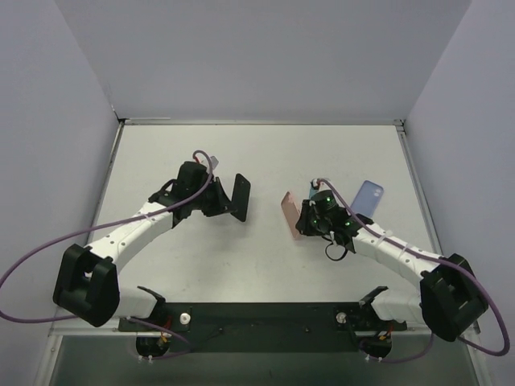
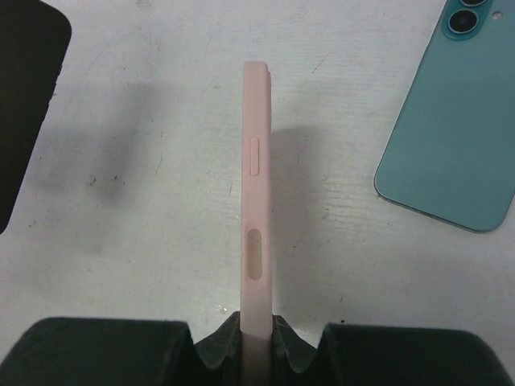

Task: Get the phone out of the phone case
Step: Place the phone case at the center of the board.

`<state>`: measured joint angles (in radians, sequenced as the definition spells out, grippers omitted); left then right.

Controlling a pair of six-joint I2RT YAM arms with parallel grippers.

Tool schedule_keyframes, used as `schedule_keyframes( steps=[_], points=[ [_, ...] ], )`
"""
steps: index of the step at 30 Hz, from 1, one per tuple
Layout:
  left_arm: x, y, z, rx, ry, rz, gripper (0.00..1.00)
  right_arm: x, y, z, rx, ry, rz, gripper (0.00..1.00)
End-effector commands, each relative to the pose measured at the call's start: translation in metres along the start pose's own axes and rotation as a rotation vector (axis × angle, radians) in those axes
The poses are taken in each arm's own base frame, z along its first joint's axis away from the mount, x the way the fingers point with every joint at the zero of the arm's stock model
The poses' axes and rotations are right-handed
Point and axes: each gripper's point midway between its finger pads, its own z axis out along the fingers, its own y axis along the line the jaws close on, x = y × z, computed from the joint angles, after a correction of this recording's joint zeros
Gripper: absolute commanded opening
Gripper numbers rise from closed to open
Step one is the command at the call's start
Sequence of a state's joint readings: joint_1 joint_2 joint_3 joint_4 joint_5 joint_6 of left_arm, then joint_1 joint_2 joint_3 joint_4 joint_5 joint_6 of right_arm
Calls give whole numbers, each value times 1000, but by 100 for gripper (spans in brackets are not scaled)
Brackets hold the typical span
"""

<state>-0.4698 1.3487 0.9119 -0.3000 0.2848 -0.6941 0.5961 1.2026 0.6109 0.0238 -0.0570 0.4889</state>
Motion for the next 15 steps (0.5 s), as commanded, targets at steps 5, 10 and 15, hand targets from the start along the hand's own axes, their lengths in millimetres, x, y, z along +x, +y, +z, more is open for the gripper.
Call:
schedule_keyframes(
  steps=[5, 10, 15],
  points=[
    [-27, 2, -13, -89, -82, 61, 0, -61, 20, 39, -114, -113, 253, 0],
    [-24, 9, -10, -90, -76, 38, 0, -76, 30, 70, -211, -105, 426, 0],
    [-22, 12, -3, -59, -63, 18, 0, -80, 37, 98, -265, -50, 519, 34]
  ],
)
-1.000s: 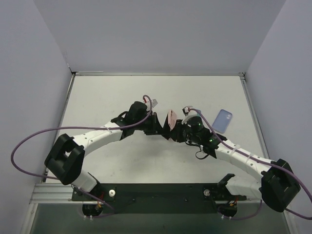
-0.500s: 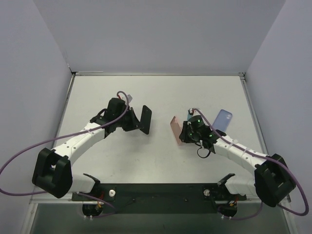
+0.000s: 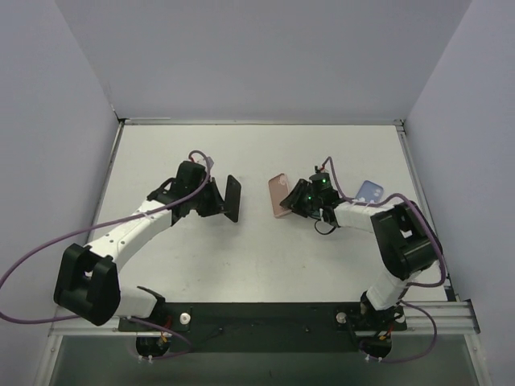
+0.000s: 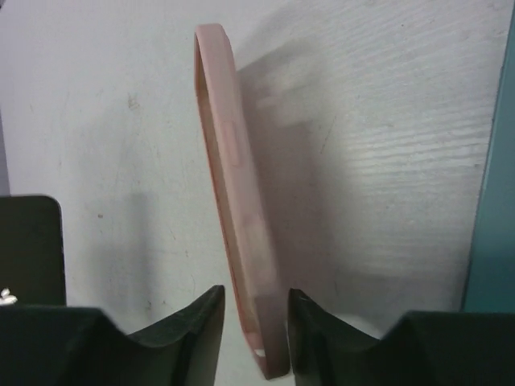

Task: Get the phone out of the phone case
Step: Place the phone case at the center of the board, then place the phone at the center of the board, then reset both arms

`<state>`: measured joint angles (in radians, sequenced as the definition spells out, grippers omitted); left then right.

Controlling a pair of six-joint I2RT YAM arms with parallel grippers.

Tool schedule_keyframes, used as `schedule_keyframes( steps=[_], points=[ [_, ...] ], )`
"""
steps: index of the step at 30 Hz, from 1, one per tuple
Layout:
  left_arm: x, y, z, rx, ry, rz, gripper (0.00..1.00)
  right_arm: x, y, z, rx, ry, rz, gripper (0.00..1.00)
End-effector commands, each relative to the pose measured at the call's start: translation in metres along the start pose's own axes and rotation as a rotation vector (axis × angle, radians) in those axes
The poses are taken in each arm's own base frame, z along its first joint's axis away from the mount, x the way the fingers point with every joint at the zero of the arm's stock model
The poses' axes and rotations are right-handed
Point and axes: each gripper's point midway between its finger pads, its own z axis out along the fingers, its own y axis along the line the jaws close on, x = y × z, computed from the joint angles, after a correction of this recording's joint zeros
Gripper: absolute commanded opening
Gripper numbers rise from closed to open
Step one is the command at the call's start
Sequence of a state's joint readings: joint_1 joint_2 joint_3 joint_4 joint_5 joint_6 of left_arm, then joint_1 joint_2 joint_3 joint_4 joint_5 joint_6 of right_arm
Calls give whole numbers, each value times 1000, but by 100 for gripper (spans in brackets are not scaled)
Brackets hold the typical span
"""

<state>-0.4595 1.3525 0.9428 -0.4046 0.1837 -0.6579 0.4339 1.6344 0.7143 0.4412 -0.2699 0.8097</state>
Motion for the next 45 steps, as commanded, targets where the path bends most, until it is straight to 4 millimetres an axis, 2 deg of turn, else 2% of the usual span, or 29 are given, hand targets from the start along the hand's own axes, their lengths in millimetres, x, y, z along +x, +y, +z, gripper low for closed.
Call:
schedule_keyframes(
  steps=[1, 2, 3, 5, 6, 8, 10, 11, 13, 14, 16, 17, 18, 20, 21, 23, 26, 27, 29, 30, 33, 34, 37, 40, 41, 42, 45],
  points=[
    [-20, -12, 1, 76, -54, 1, 0, -19, 35, 18, -124, 1, 95, 39],
    [-21, -9, 4, 71, -48, -7, 0, -13, 26, 19, -82, 24, 95, 43],
    [-20, -8, 6, 77, -38, -8, 0, -13, 25, 17, -66, 25, 84, 51],
    [-23, -4, 10, 76, -33, -17, 0, -9, 6, 12, 22, 29, 52, 59],
    [-26, -4, 11, 84, -34, -18, 0, -12, 5, 5, 41, 17, 30, 63],
    [-31, -1, 16, 89, -37, -25, 0, -11, -16, -6, 151, 9, 1, 66],
    [-37, -4, 22, 126, -37, -31, 0, -18, -22, -21, 199, -26, -46, 74],
    [-37, -1, 30, 129, -21, -46, 0, -19, -36, -29, 270, -40, -58, 86],
    [-44, -3, 37, 178, -18, -80, 0, -26, -39, -46, 299, -74, -90, 88],
    [-44, -2, 45, 184, -9, -93, 0, -22, -50, -54, 347, -71, -100, 88],
    [-53, -5, 51, 216, -27, -113, 0, -31, -48, -70, 348, -126, -124, 89],
    [-51, -3, 59, 217, -14, -124, 0, -21, -60, -78, 386, -102, -129, 89],
    [-58, -5, 61, 233, -21, -133, 0, -26, -59, -89, 387, -137, -132, 89],
    [-56, 1, 73, 226, 6, -164, 0, -17, -69, -101, 419, -124, -138, 89],
    [-63, -4, 76, 260, -13, -157, 0, -20, -68, -111, 415, -150, -140, 88],
    [-61, 2, 86, 256, 9, -189, 0, -17, -78, -124, 456, -159, -144, 89],
    [-58, 9, 97, 229, 35, -209, 15, -16, -86, -142, 486, -182, -147, 89],
    [-57, 13, 99, 204, 37, -217, 28, -17, -85, -148, 480, -199, -144, 89],
    [-55, 18, 100, 184, 36, -217, 45, -15, -87, -155, 484, -199, -146, 89],
    [-52, 23, 101, 154, 44, -223, 66, -16, -85, -159, 477, -210, -148, 89],
    [-53, 28, 96, 113, 35, -212, 88, -17, -85, -166, 477, -221, -152, 89],
    [-54, 29, 94, 103, 34, -206, 93, -18, -85, -168, 480, -222, -156, 89],
    [-60, 33, 83, 49, 11, -180, 97, -21, -84, -170, 489, -227, -166, 89],
    [-66, 37, 66, -6, -23, -151, 98, -23, -82, -171, 491, -223, -170, 89],
    [-71, 33, 55, -6, -51, -131, 97, -23, -82, -171, 493, -224, -169, 89],
    [-67, 38, 50, -33, -50, -132, 97, -24, -81, -171, 490, -226, -168, 89],
    [-66, 33, 25, -24, -87, -98, 97, -24, -82, -172, 494, -226, -170, 89]
  ],
)
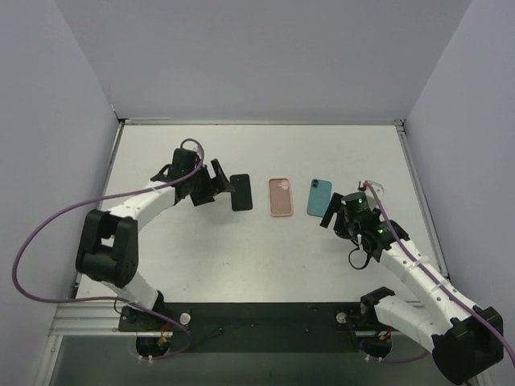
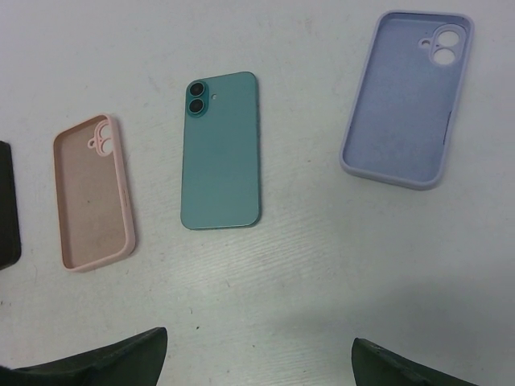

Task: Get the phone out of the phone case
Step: Reset both arms

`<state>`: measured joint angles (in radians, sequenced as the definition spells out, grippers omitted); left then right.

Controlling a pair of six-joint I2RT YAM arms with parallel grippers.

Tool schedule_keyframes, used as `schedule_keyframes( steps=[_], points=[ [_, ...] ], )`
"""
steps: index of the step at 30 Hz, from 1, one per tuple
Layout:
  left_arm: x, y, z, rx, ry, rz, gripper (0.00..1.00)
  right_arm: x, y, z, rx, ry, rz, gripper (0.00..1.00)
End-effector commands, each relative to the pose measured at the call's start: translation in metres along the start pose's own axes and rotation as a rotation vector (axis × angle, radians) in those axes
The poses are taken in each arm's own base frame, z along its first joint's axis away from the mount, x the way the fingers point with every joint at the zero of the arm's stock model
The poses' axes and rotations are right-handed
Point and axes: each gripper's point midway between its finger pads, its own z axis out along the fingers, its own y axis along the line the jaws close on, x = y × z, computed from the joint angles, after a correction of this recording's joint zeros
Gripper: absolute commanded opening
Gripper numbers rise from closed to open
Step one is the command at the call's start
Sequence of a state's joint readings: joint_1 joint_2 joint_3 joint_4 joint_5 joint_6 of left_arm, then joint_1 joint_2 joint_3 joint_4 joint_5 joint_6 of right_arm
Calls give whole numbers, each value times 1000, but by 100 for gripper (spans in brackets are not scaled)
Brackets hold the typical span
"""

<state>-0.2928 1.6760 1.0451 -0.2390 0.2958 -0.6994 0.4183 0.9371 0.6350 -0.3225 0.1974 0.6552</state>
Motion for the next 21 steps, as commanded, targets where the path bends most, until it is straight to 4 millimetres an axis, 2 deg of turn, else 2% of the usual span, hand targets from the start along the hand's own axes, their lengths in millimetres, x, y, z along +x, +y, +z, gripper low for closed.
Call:
schedule_keyframes(
  steps=[1, 7, 10, 12, 16, 21],
  points=[
    [-10, -11, -53, 6, -115, 89, 98, -9, -7, -5, 43, -19, -19, 89],
    [25, 6, -87, 19, -132, 109, 97, -9, -8, -3, 59, -8, -33, 89],
    [34, 5, -103, 44, -155, 104, 97, -8, -9, -1, 65, -2, -39, 89],
    [45, 13, -106, 33, -145, 90, 97, -8, -9, 0, 70, 0, -39, 89],
    [52, 22, -117, 10, -160, 91, 97, -9, -9, 0, 73, -3, -39, 89],
    [60, 30, -119, -12, -148, 78, 97, -8, -7, 1, 72, 7, -42, 87]
  ],
)
